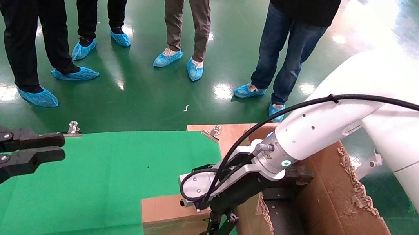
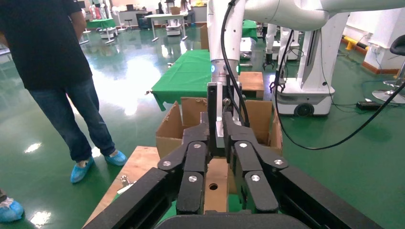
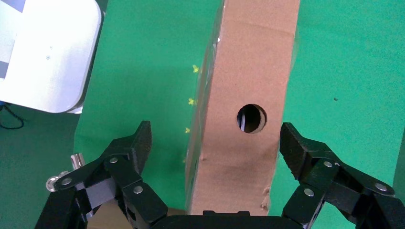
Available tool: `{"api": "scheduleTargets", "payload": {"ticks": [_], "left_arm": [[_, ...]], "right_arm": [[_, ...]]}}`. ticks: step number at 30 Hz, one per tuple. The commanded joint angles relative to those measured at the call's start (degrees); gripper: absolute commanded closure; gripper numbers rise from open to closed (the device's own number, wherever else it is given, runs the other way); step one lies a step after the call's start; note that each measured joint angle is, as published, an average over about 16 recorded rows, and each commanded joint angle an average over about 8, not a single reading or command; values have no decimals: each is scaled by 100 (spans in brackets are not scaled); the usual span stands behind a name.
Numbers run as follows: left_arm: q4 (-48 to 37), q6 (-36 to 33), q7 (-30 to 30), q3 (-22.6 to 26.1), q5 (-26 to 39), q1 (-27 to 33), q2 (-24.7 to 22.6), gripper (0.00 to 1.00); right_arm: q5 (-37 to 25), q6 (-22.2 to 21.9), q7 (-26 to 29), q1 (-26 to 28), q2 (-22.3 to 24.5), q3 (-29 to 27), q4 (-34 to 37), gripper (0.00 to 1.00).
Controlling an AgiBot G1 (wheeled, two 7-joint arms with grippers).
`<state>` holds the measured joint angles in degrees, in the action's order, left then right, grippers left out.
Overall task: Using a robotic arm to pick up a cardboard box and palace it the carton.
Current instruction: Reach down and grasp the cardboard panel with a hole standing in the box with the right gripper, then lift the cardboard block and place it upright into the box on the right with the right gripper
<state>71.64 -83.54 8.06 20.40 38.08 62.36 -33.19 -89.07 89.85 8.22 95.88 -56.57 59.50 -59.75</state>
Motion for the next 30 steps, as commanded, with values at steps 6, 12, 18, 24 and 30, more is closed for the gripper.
{"api": "scheduleTargets", "payload": {"ticks": [6, 12, 18, 24, 30], "left_arm": [[0, 0, 0, 0, 0, 0, 0, 0], [0, 0, 0, 0, 0, 0, 0, 0], [0, 0, 0, 0, 0, 0, 0, 0], [0, 0, 0, 0, 0, 0, 0, 0], [0, 0, 0, 0, 0, 0, 0, 0]], "right_arm": [[18, -1, 7, -20, 16, -36, -16, 100], [27, -2, 13, -31, 24, -53, -25, 100], [31, -2, 16, -38, 28, -65, -29, 100], [33, -1, 18, -42, 31, -71, -32, 100], [34, -1, 21, -44, 33, -73, -32, 100]]}}
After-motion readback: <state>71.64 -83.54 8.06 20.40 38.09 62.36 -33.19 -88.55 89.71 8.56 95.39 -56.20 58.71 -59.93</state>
